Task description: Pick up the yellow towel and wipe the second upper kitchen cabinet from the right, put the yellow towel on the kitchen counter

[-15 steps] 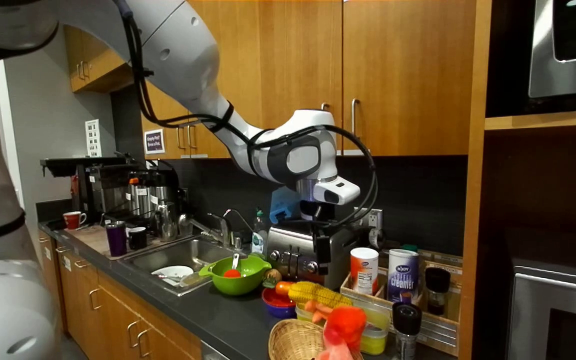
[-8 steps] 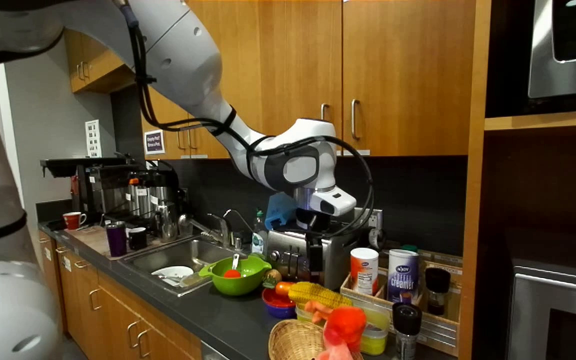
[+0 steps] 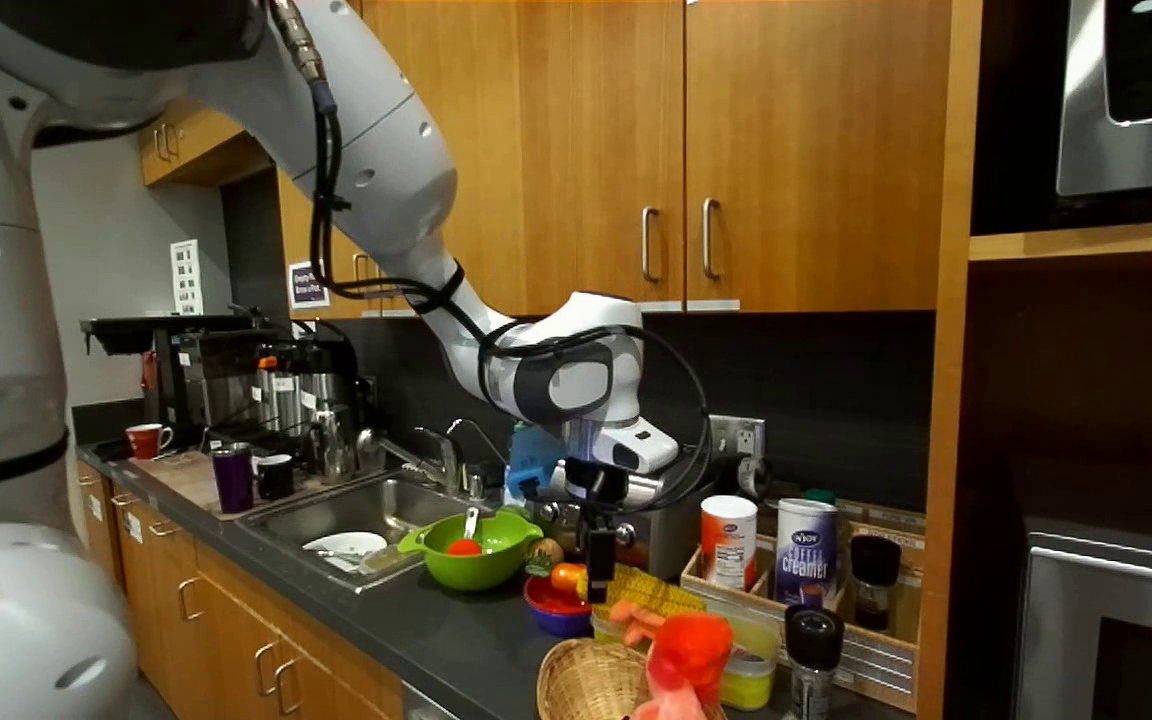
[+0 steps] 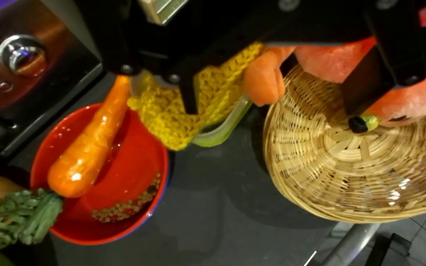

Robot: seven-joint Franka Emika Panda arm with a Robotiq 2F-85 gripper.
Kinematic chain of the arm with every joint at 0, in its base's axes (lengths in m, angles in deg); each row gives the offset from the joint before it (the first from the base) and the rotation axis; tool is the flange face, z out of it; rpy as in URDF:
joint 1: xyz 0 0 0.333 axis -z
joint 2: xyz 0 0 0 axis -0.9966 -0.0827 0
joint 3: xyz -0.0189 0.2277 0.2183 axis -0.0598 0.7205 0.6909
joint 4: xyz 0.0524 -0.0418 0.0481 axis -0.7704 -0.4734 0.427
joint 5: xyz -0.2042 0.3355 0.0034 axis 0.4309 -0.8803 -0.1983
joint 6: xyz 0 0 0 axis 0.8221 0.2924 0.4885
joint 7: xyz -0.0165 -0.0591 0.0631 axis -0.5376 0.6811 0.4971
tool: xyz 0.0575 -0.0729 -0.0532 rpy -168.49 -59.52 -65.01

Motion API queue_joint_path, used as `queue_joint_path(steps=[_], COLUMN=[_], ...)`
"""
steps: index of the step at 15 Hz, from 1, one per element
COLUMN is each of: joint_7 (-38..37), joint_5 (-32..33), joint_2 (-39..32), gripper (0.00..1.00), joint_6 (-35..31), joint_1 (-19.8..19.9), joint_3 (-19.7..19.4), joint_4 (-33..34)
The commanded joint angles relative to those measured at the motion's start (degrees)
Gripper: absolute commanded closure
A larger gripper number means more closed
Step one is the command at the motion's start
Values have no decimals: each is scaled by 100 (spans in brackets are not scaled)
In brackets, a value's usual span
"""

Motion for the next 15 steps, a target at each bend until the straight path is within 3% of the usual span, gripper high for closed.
queue_joint_path(steps=[1,2,7,15], joint_7=[123,120,120,353], joint_5=[-247,-303,-429,-966], joint_2=[-224,-284,-526,-941], gripper=[6,2,0,0], joint_6=[-921,-1104,-1662,-1616], joint_1=[-175,-218,-308,-177], joint_3=[53,57,35,-105], joint_4=[-12,12,85,428])
